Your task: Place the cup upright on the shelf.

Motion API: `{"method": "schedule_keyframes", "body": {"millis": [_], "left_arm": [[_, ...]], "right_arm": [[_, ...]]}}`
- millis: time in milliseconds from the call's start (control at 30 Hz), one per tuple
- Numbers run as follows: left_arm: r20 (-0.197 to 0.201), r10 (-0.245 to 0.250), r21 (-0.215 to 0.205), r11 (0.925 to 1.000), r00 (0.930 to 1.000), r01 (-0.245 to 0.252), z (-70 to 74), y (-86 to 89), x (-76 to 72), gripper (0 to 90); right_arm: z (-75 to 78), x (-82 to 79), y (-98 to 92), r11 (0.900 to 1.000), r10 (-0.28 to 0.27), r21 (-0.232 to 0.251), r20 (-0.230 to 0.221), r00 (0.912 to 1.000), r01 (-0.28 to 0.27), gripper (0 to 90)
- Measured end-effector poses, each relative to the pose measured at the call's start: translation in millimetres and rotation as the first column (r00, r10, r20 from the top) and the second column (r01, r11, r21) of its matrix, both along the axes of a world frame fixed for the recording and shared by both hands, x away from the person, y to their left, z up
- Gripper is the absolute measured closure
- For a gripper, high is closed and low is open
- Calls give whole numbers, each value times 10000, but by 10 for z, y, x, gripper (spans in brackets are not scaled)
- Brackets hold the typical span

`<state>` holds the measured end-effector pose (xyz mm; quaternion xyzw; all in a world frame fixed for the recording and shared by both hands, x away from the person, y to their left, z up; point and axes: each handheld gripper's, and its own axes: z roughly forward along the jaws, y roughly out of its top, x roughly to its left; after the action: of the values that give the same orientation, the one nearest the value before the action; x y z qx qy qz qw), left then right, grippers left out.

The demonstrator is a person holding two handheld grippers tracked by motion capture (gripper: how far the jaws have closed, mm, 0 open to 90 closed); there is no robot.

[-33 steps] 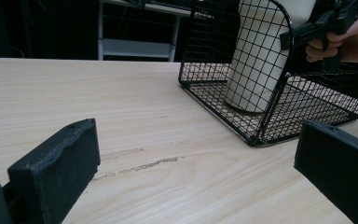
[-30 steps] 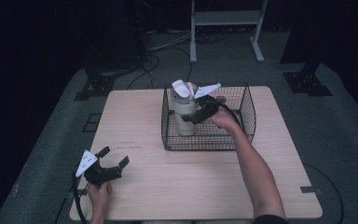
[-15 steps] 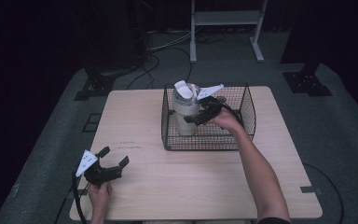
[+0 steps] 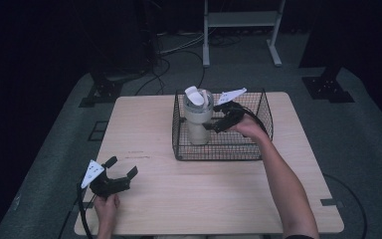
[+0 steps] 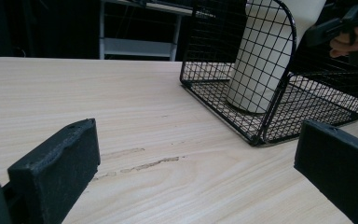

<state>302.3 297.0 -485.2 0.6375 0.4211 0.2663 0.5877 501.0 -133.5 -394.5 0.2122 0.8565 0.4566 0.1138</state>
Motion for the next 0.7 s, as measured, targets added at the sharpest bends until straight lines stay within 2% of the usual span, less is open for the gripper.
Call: {"method": "schedule_keyframes", "body": {"millis": [200, 300, 700], "left_arm": [[-8, -20, 61, 10000, 10000, 20, 0, 0, -4, 0], [11, -35, 38, 10000, 10000, 35, 0, -4, -4, 0], [-3, -47, 107, 9999, 10000, 47, 1, -2, -6, 0]], "right_arm": [[95, -52, -101, 10000, -95, 24, -33, 9999, 95, 93], [152, -89, -160, 9996, -252, -133, -55, 9997, 251, 93], [337, -202, -363, 9977, -615, -267, 60, 9981, 616, 93]]}}
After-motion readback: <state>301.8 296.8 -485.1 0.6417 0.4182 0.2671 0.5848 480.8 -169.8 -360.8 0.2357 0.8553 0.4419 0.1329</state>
